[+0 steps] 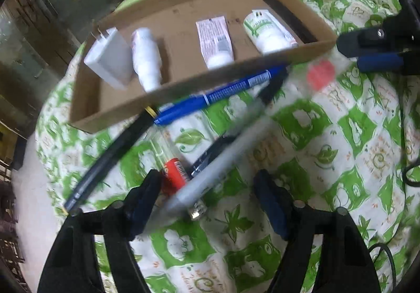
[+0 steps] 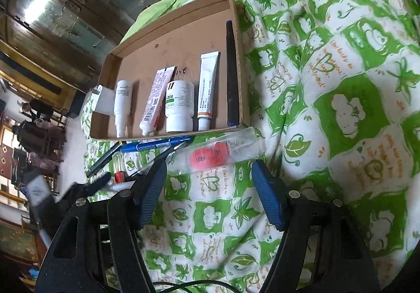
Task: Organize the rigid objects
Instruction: 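Move both tools back from the tray toward the remaining items, then grasp the white marker with the left tool while the right grasps the clear box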
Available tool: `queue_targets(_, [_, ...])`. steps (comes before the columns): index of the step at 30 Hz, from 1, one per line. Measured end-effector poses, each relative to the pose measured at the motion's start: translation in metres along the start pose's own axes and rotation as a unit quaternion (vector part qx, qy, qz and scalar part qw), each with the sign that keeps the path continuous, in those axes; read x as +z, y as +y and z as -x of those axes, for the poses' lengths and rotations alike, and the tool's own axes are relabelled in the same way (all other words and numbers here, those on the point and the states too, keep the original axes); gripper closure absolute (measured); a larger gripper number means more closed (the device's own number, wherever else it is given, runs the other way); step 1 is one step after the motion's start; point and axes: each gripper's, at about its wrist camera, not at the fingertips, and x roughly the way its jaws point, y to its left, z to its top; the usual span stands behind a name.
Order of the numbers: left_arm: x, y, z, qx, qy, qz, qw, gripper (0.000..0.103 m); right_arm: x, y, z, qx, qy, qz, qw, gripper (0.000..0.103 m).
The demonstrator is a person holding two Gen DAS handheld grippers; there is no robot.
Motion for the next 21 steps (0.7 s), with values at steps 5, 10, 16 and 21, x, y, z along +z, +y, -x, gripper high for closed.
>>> queue_targets(5, [-0.014, 0.029, 0.008, -0.073, 0.014, 0.098, 0.9924, 0.069, 0.012, 0.005, 0.006, -0.029, -0.029, 0.029, 0.999, 0.036])
queue_targets(10, [-0.035, 0.042, 0.015, -0.123, 0.017, 0.182, 0.9753, 0.078, 0.030, -0.001, -0.017, -0.076, 0.004, 0.043, 0.996, 0.036])
queue_targets(16, [-0.052, 0.039, 0.030, -0.121, 0.006, 0.212, 0.9697, 0.078, 0.022, 0.008, -0.034, -0.014, 0.047, 0.056, 0.997, 0.036])
queue_targets(21, [-0.067, 0.062, 0.035, -0.120, 0.005, 0.256, 0.9593, 0.078, -0.006, 0.033, -0.042, 0.243, 0.164, 0.051, 0.955, 0.036])
